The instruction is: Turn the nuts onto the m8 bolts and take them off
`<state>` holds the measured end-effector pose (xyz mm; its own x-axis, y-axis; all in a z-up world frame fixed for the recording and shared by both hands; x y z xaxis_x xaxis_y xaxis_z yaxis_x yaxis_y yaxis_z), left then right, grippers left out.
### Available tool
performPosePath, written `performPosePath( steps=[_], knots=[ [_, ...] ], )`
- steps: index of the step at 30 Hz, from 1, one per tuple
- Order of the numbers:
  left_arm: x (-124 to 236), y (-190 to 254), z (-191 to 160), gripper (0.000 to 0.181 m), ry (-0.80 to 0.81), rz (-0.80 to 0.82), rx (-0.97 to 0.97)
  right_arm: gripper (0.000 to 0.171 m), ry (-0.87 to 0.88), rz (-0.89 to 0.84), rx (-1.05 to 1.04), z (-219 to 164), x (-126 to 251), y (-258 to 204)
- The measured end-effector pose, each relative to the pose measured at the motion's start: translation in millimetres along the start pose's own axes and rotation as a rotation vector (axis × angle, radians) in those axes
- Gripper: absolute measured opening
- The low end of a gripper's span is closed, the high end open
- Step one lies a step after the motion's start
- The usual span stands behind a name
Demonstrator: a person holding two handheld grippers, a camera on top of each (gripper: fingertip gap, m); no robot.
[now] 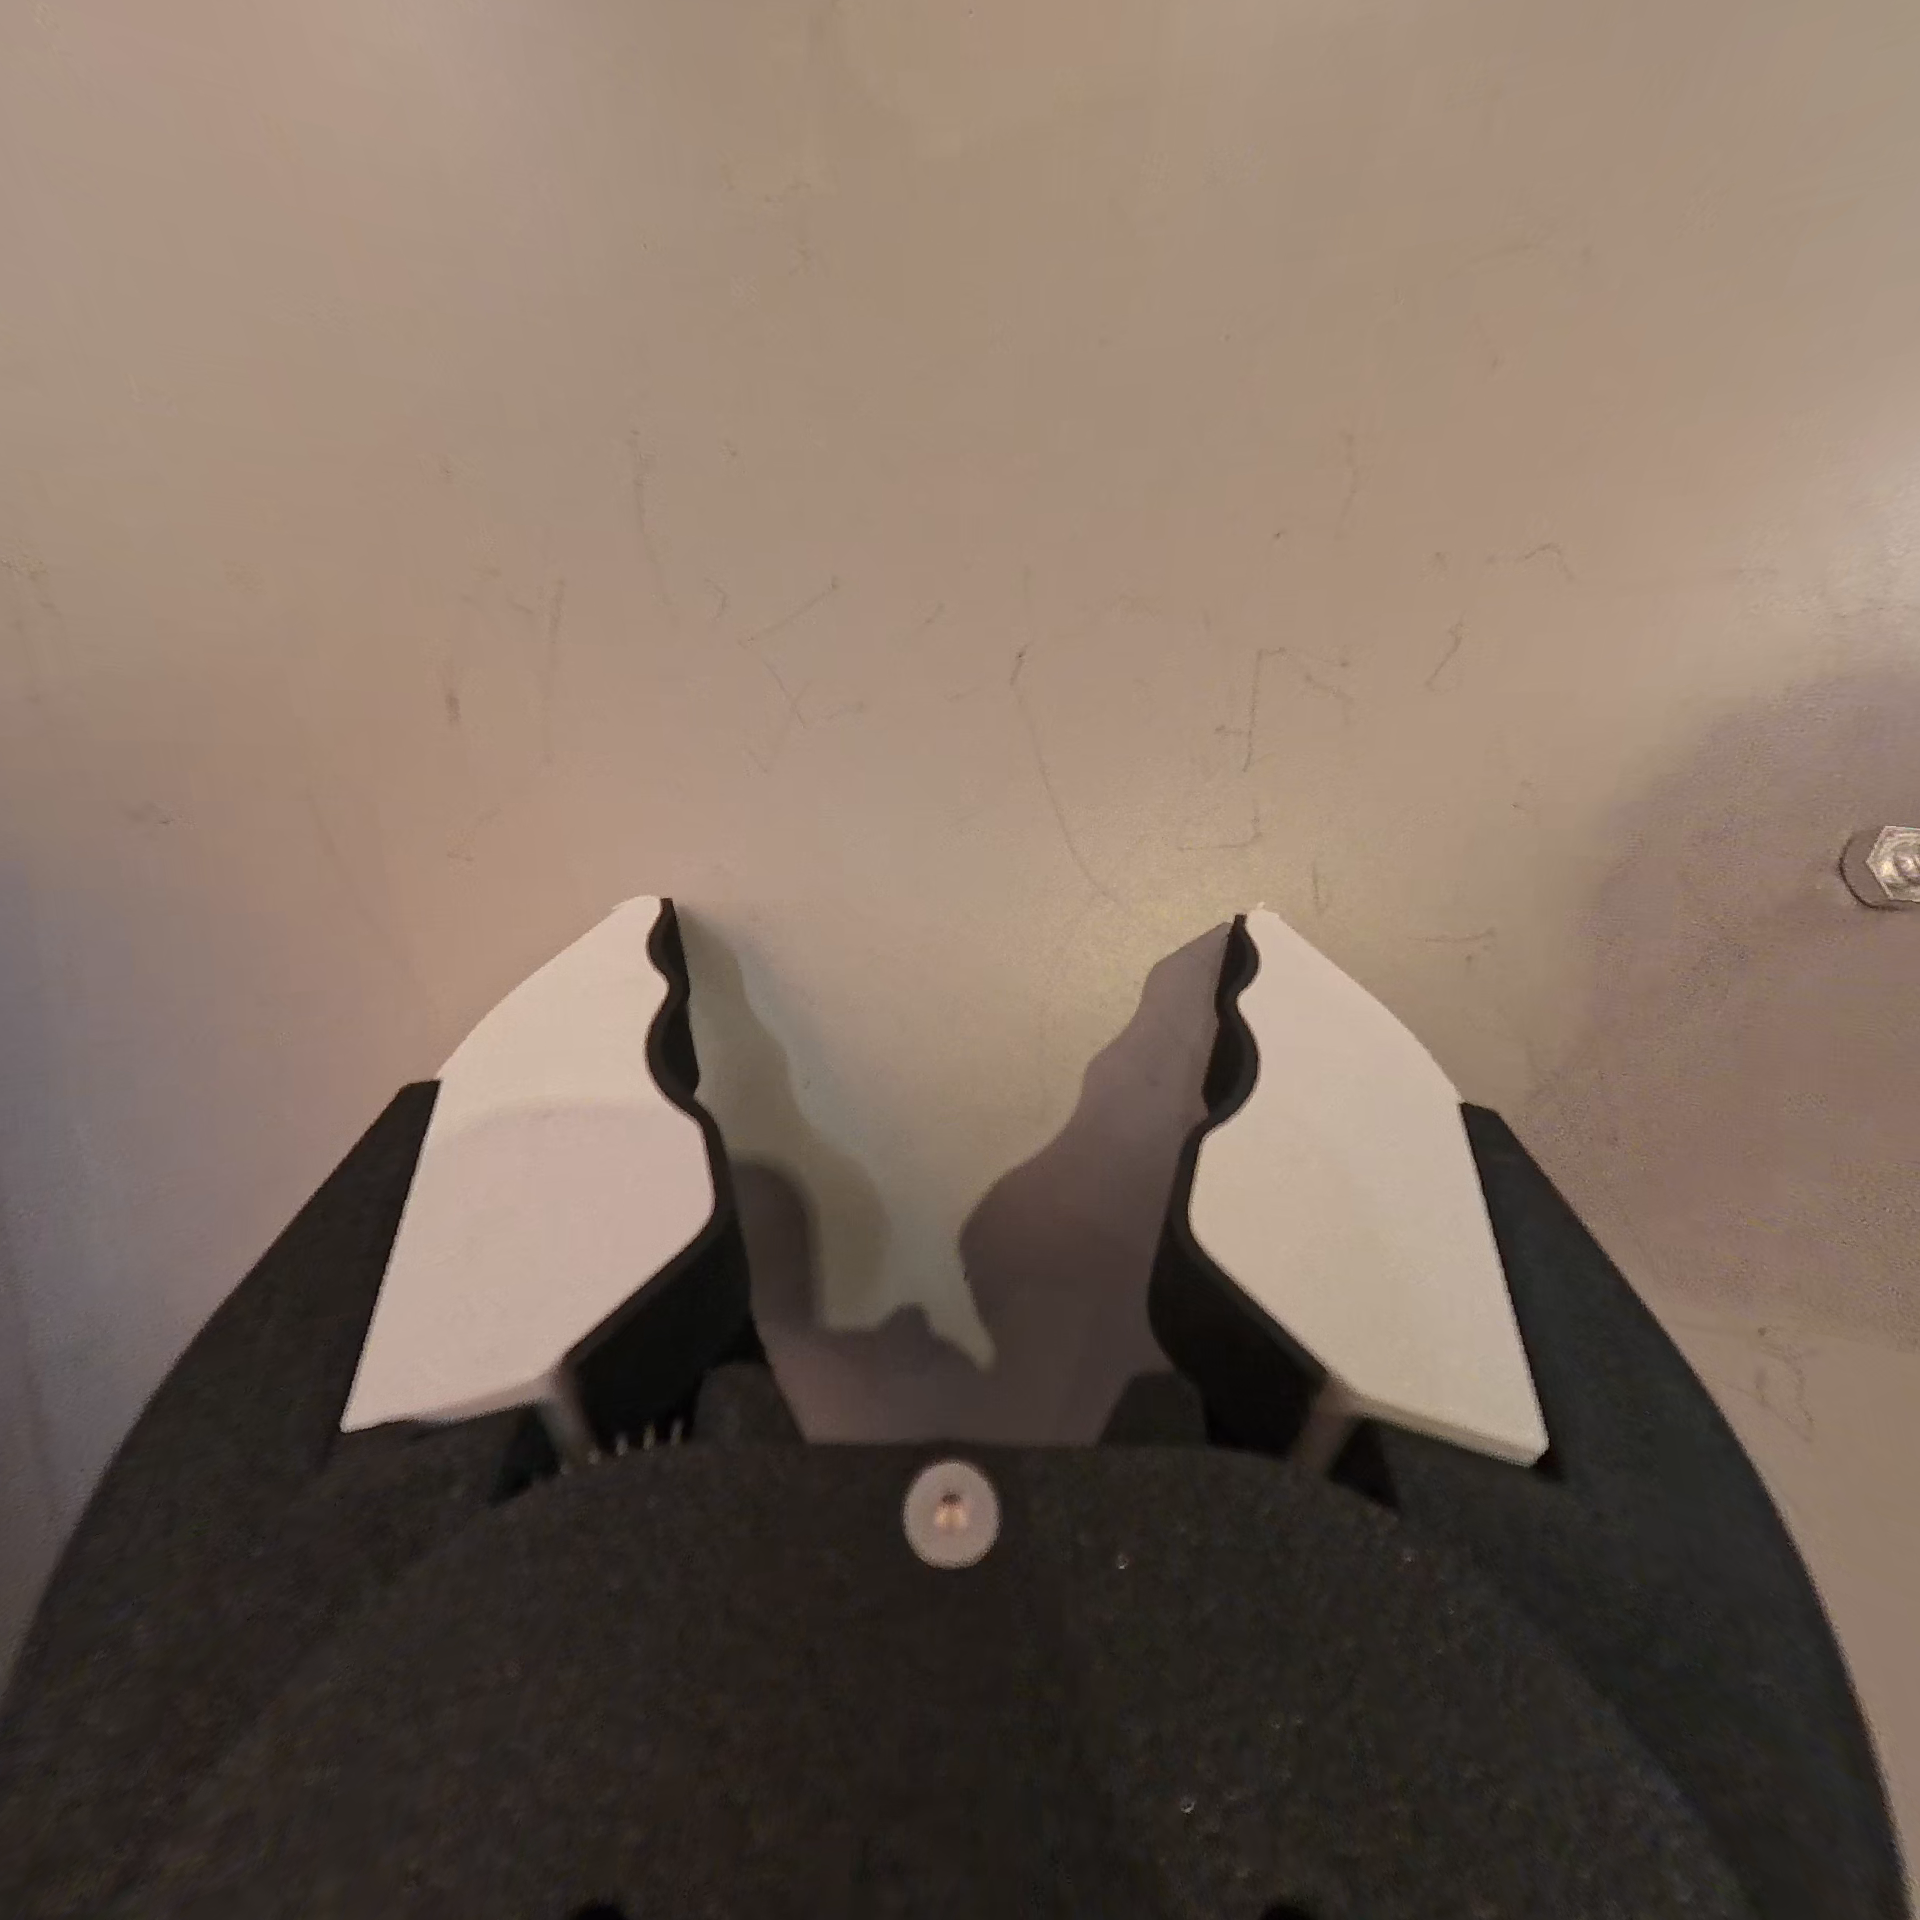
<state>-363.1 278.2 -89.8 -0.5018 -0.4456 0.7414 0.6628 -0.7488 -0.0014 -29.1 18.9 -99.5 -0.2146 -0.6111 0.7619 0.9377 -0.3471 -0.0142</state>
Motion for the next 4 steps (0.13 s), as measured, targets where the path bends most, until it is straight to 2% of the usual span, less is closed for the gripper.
performPosePath(
  steps=[1,4],
  knots=[
    [0.0,0.0,0.0,0.097,0.000,0.000,0.000,0.146,-0.004,0.000,0.000,-0.3,-0.1,0.0],
    [0.0,0.0,0.0,0.097,0.000,0.000,0.000,0.146,-0.017,0.001,0.001,0.8,0.2,0.0]
  ],
)
Point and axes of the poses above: each gripper's, where its closed fingertips meet, x back along the fingers, z out of its top, y = z × x across the jaws, the point moved 9 cm from there along x, back along the fingers, and after that the axes turned 1 degree about z, right-handed, at the moved point
